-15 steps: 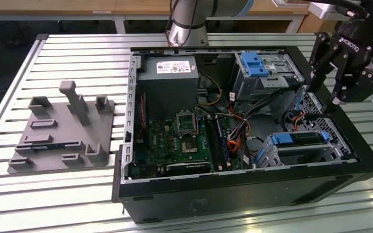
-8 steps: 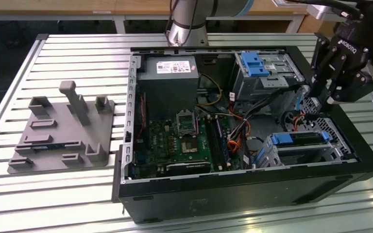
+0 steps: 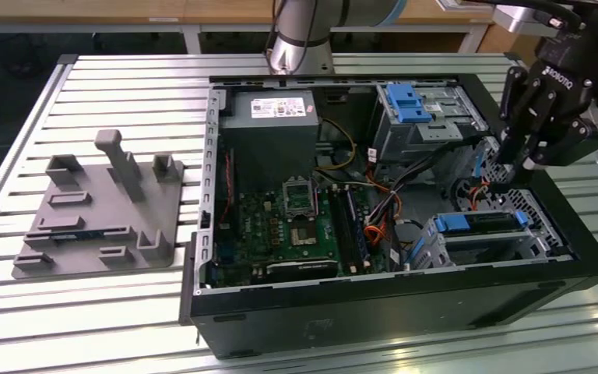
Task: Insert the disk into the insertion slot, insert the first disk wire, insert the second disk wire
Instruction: 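Insert the first disk wire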
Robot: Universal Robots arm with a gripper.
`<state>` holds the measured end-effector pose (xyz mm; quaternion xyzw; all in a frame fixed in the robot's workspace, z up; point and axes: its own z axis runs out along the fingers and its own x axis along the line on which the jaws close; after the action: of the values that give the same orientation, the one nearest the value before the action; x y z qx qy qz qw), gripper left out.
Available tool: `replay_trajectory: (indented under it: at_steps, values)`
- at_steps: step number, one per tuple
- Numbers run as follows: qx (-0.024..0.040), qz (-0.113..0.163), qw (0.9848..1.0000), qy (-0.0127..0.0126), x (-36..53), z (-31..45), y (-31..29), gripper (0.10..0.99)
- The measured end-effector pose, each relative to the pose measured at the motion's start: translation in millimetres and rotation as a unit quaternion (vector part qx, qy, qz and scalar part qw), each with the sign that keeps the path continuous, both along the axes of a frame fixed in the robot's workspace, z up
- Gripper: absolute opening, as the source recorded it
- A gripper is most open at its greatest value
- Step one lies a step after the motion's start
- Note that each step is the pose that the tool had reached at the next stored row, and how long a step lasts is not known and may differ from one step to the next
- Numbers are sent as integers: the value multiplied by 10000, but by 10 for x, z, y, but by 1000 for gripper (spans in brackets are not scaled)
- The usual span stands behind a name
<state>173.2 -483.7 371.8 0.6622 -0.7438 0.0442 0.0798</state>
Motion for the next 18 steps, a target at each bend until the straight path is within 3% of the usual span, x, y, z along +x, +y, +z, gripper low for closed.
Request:
replay_trajectory:
  at_steps: [12,18]
  values:
    - [-88,0,10000,1,17,-150,0,408]
    - [-143,0,9999,1,17,-179,0,408]
